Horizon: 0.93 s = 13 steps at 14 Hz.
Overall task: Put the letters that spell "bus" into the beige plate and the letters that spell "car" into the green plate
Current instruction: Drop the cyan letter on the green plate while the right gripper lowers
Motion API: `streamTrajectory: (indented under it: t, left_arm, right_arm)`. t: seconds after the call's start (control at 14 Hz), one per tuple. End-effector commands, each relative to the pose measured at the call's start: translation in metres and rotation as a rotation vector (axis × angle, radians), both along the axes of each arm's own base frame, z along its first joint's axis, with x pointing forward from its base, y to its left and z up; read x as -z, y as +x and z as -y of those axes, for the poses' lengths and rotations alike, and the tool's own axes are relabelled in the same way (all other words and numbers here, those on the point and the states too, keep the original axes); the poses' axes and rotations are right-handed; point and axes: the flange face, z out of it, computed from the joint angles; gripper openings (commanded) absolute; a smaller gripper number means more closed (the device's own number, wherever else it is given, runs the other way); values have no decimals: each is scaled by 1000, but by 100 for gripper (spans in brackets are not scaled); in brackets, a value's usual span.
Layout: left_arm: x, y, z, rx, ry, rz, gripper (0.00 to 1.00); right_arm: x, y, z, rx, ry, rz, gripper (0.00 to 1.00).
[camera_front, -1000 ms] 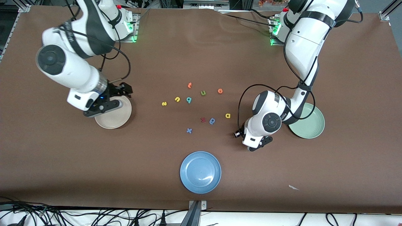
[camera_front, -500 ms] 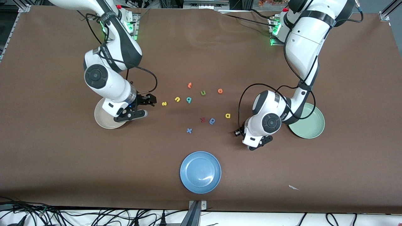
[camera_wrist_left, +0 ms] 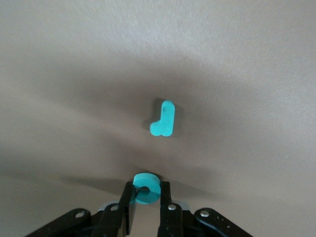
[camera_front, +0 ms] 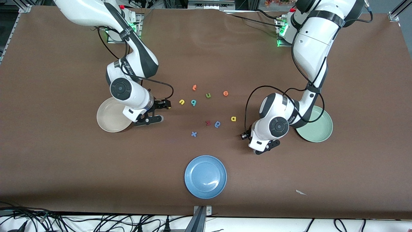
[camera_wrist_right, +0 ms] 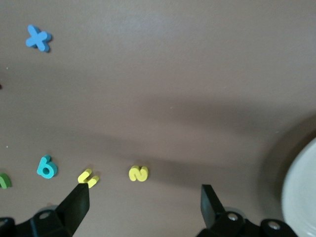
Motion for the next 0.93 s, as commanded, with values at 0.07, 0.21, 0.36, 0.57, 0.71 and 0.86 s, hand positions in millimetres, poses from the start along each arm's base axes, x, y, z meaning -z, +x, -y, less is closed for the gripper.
streamTrajectory:
  t: [0.07, 0.21, 0.36, 0.57, 0.71, 0.86]
  left_arm:
    - [-77, 9, -57, 137, -5, -39, 8]
    - [-98, 7, -99, 198, -19, -104, 8]
    - [-113, 8, -142, 240, -4, -139, 8]
    - [-101, 6, -198, 282, 24, -186, 8]
    - [-81, -2, -239, 326, 27, -224, 9]
    - [-58, -11, -262, 371, -11, -260, 9]
  right_arm:
    - [28, -27, -6, 12, -2, 35, 100]
    - [45, -38, -9, 5, 6, 43, 100]
    - [55, -42, -14, 9, 9, 43, 100]
    - [62, -46, -19, -8, 3, 40, 100]
    - [67, -46, -21, -9, 12, 51, 99]
    - [73, -47, -22, -14, 11, 51, 99]
